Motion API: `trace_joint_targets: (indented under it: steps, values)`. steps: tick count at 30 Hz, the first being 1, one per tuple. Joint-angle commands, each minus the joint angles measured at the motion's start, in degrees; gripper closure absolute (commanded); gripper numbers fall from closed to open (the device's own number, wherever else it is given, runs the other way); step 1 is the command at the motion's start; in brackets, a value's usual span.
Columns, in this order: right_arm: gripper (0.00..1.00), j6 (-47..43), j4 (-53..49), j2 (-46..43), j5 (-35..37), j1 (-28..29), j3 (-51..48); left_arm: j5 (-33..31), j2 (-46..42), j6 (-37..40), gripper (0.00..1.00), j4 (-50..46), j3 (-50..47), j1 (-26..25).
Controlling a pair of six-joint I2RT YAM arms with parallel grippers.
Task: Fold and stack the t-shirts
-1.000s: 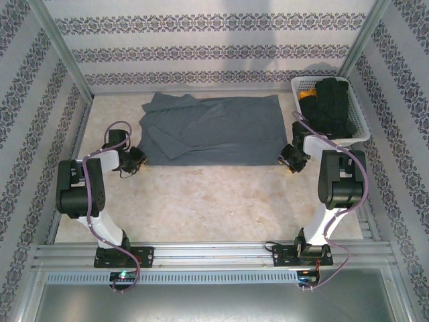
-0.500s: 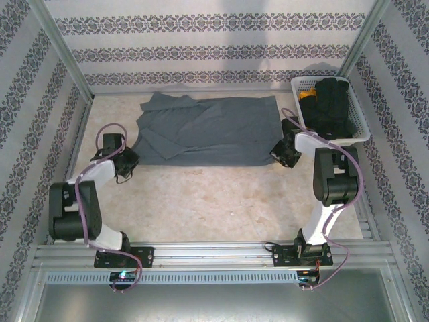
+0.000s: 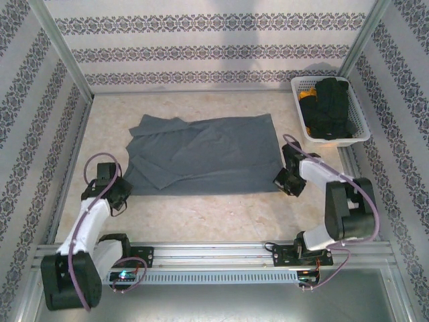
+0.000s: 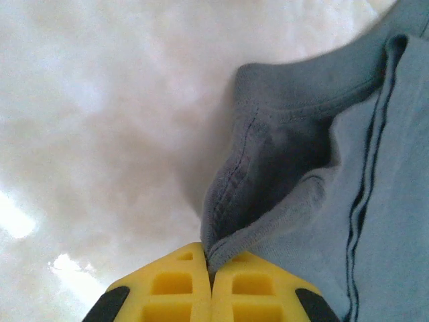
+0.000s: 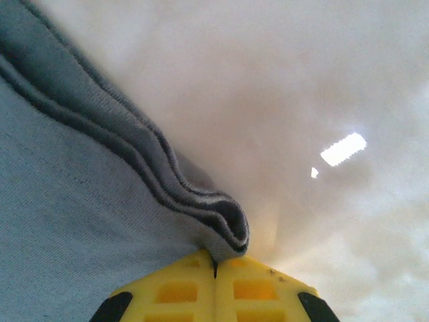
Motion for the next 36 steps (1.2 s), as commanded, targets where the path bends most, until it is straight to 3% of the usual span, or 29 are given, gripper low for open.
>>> trace_joint_targets:
  steps: [1, 4, 7, 9, 11, 14, 16, 20, 25, 31, 36]
  values:
    - [1.0, 1.7, -3.9, -4.5, 2.6, 0.2, -4.5, -2.9, -4.5, -3.3, 1.0, -9.2, -2.6, -0.4]
    - [1.0, 2.7, -3.0, -6.7, 1.5, 0.0, -7.4, -1.5, -6.9, -4.1, 0.98, -9.6, -4.5, -0.4]
    - [0.82, 2.5, -2.1, -7.3, 0.6, 0.0, -7.8, -1.3, -6.8, -3.9, 0.66, -10.7, -3.2, -0.5]
    - [0.7, 1.8, -3.0, -8.1, 0.2, 0.3, -6.4, -2.5, -6.6, -3.3, 0.55, -13.3, -0.3, -0.5]
    - [0.64, 0.0, -4.7, -9.7, 1.2, 1.8, -3.6, -4.1, -6.5, -2.0, 0.49, -15.5, 3.9, -0.6]
    - [0.57, -3.5, -6.0, -13.2, 3.7, 7.4, 1.5, -1.4, -5.9, -2.2, 0.49, -16.4, 8.3, -1.0]
    - [0.52, -5.9, -2.1, -15.3, -0.2, 10.7, 2.7, 2.0, -5.7, -5.3, 0.49, -15.5, 8.4, -3.3]
    - [0.48, -6.3, 13.1, -16.2, -15.1, 16.4, -0.1, 4.2, -6.1, -16.4, 0.49, -9.1, 4.4, -15.6]
    - [0.47, -3.7, 22.0, -13.5, -19.9, 19.7, -1.8, 0.7, -1.8, -28.0, 0.49, 1.4, 0.5, -29.0]
    - [0.47, -4.4, 20.2, -11.8, -18.6, 19.4, 0.2, 1.1, 6.2, -32.3, 0.51, 10.9, -1.5, -32.3]
    - [0.48, -3.9, 20.2, -11.6, -18.4, 18.8, -0.3, 2.0, 10.3, -33.2, 0.59, 16.4, -2.5, -32.4]
